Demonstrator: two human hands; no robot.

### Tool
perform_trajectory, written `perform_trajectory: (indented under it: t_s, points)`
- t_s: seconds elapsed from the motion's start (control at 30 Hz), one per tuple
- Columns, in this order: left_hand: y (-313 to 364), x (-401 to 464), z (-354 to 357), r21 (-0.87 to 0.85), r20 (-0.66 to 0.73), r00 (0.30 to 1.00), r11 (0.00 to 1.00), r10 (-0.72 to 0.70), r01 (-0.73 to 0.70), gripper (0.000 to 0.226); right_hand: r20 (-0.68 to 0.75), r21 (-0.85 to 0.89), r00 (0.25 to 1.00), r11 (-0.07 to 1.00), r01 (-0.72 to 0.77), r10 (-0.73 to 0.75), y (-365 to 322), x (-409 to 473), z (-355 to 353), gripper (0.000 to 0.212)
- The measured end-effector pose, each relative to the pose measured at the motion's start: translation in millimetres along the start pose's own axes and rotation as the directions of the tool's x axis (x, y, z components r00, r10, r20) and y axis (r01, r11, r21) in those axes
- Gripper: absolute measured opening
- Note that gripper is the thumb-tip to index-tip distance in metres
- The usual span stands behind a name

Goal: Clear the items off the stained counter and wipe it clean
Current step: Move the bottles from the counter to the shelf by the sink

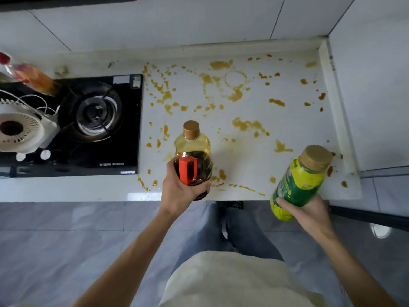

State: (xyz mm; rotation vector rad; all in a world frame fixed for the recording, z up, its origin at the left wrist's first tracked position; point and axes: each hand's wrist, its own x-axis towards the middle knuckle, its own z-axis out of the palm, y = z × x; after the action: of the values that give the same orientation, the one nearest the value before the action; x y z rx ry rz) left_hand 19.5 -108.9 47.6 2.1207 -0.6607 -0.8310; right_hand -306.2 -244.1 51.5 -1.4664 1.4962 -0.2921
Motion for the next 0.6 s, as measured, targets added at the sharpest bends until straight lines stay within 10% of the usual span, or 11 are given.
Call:
perform_trajectory:
  t_s: [0.6]
  points:
    - [-110, -185, 3, -0.308, -0.367, 0.822, 0.891, -0.435, 0.334, 0.102, 0.505, -0.324, 0.856, 0.895, 0.306, -0.109, -35, 21, 58, 0.051]
